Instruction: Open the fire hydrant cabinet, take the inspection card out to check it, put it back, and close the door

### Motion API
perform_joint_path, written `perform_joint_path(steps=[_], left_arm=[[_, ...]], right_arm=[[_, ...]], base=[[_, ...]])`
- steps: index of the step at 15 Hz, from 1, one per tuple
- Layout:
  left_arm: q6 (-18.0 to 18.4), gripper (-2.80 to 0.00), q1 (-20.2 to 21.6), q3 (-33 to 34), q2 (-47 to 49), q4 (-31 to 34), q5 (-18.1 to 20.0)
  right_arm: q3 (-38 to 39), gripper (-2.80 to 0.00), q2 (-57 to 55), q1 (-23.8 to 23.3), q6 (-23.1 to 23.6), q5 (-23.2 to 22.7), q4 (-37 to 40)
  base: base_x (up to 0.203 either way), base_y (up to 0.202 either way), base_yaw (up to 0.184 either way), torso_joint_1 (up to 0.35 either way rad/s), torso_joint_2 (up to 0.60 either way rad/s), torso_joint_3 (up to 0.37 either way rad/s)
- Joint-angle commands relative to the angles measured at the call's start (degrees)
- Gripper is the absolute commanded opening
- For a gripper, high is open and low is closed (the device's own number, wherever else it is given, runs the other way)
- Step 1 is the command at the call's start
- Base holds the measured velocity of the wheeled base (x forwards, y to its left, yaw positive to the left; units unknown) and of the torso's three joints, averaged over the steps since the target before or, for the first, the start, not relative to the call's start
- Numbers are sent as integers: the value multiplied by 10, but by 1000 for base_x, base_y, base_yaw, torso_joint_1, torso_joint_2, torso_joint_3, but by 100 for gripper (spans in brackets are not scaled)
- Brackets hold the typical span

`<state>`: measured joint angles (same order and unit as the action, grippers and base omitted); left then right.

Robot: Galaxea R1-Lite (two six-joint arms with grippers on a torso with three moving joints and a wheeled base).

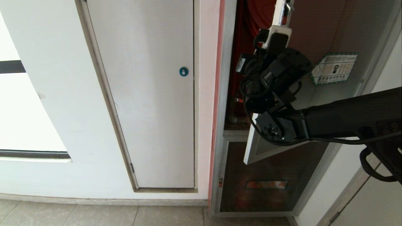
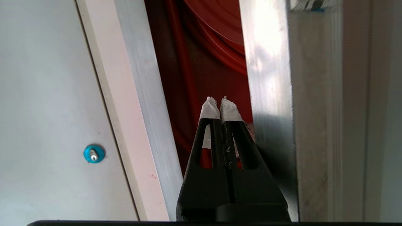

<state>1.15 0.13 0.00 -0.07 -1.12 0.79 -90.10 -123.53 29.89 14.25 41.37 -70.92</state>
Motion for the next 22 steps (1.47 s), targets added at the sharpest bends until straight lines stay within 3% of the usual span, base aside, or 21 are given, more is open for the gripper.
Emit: perform_joint_path(steps=[1,9,22], left_arm=[[0,-280,0,4,0,0,1],[0,-280,0,4,0,0,1],[0,-280,0,4,0,0,0]], right_arm=[[-2,-280,-2,-8,1,3,-4],[7,-280,18,-21,0,8,-11],[160,-280,140,-20,-2,13,-21]], base=[[0,0,0,0,0,0],[0,0,0,0,0,0],[0,0,0,0,0,0]])
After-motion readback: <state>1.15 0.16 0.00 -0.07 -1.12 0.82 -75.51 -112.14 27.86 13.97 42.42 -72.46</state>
